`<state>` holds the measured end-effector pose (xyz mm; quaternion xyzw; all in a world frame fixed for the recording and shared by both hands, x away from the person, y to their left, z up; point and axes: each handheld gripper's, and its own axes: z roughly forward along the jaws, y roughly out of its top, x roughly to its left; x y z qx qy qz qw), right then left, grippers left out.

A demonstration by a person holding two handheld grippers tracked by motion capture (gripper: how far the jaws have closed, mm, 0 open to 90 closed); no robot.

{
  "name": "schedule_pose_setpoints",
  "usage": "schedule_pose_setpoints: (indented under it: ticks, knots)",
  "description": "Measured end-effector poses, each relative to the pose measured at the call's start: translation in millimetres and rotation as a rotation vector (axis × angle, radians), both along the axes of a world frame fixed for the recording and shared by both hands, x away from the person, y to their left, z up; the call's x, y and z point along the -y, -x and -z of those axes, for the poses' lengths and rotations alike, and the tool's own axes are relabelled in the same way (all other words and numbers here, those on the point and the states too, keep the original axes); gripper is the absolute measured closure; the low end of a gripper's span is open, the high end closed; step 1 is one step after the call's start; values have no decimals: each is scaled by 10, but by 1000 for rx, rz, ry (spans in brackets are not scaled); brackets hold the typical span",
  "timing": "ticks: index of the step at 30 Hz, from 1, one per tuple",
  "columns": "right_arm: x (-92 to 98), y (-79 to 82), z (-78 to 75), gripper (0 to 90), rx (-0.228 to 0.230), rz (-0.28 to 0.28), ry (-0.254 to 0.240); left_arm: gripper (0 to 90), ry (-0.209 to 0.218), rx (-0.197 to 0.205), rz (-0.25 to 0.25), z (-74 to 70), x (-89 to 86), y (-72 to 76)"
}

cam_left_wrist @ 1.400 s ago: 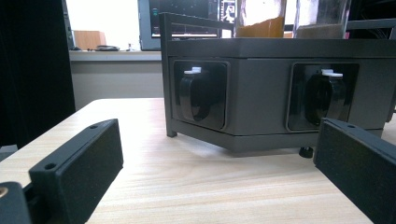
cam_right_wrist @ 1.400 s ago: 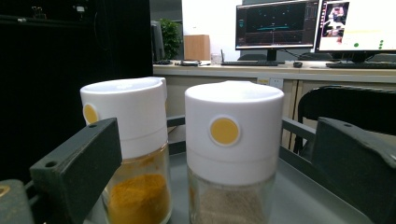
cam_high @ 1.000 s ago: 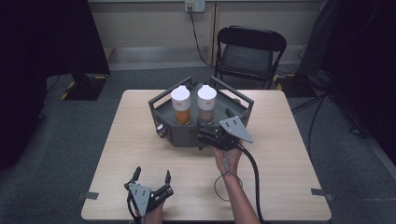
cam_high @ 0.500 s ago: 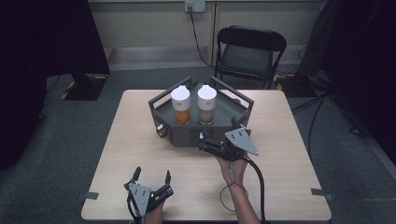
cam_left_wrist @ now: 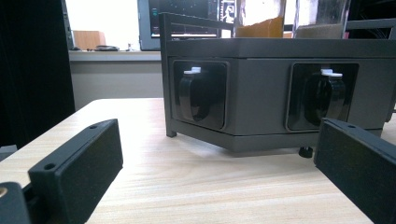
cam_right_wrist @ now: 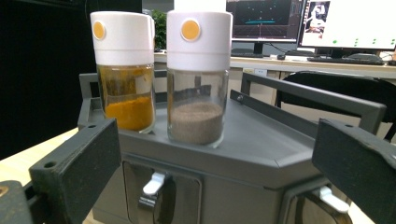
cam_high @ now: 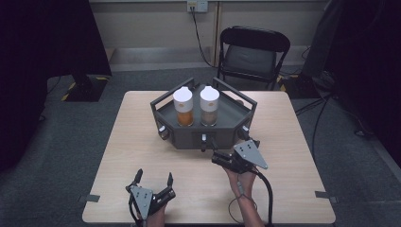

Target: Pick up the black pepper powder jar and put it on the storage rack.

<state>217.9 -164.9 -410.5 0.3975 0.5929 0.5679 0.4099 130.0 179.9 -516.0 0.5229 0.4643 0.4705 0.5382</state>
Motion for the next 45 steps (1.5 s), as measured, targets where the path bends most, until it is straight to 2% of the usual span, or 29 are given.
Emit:
schedule_pose_setpoints:
  ticks: [11, 24, 35, 45]
  knots:
    - [77, 186, 146, 0, 3, 23, -11, 7, 0, 0, 0, 0, -1, 0]
    - [117, 421, 362, 1, -4, 48, -57, 7, 0, 1, 4, 1, -2, 4]
    - [124, 532, 600, 1, -37, 64, -49, 7, 0, 1, 3, 1, -2, 4]
    - [153, 617, 763, 5, -36, 95, -28, 8, 0, 1, 4, 1, -2, 3]
